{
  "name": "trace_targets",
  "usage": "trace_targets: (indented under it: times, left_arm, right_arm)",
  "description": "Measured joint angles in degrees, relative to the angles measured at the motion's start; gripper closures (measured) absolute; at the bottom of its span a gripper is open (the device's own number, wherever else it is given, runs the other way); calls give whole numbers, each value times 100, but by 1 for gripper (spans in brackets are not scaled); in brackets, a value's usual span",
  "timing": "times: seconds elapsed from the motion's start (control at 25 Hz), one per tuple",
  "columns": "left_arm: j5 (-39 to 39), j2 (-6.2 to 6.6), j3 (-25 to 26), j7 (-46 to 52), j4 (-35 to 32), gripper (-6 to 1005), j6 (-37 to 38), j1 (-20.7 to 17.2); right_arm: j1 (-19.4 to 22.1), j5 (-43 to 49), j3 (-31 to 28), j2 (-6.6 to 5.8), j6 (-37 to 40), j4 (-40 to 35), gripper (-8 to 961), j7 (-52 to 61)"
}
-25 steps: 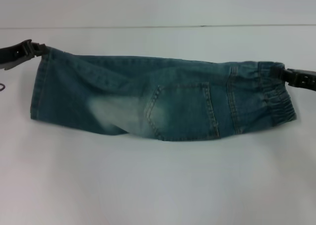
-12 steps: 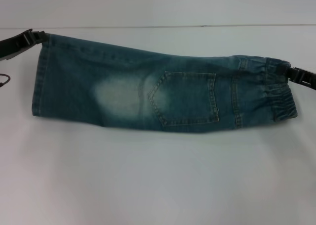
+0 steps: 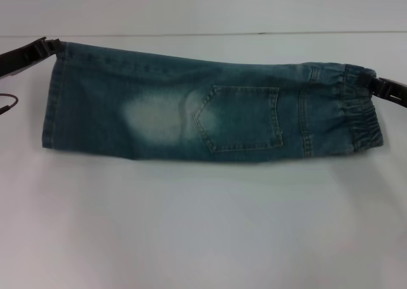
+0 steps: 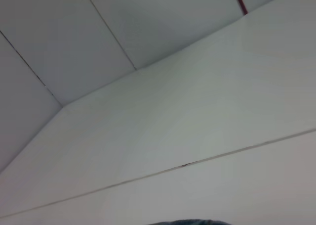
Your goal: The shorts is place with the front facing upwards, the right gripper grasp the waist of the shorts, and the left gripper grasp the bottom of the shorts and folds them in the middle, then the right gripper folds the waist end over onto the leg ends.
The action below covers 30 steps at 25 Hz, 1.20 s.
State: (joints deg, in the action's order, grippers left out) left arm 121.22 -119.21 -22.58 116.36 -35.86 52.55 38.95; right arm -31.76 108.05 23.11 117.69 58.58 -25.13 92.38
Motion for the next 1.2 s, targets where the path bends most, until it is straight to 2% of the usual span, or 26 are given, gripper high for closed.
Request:
trace_targets:
  times: [0.12,0.44,0.68,0.76,1.0,1.12,1.2]
  left_arm:
    - [-95,-7,0,-106,73,963,-85,4]
    - [-439,-43,-35,-906,342,875,-217,40]
    - [-462,-179,-80,-953,328,809,-581,42]
    - [-471,-189,-77,-971,322,787,-578,12]
    - [-584,-189,-89,-984,308,618,-419,-69]
    - [-607,-182,-77,-985,275,522,-241,-107]
    - [-611,-173,-61,-986,236,443,-129,-132]
  right_arm:
    - [-35,-7,31,1,-52,2,919,-34]
    - [-185,20,187,53,-217,8,909,-137]
    - [-225,22,361,89,-474,8,897,-89]
    - [-226,23,363,89,-513,8,809,-71]
    - [-216,42,661,9,-520,-10,556,266]
    - [-191,49,1027,-113,-507,-55,435,544]
    - [-182,50,1272,-239,-429,-60,294,763]
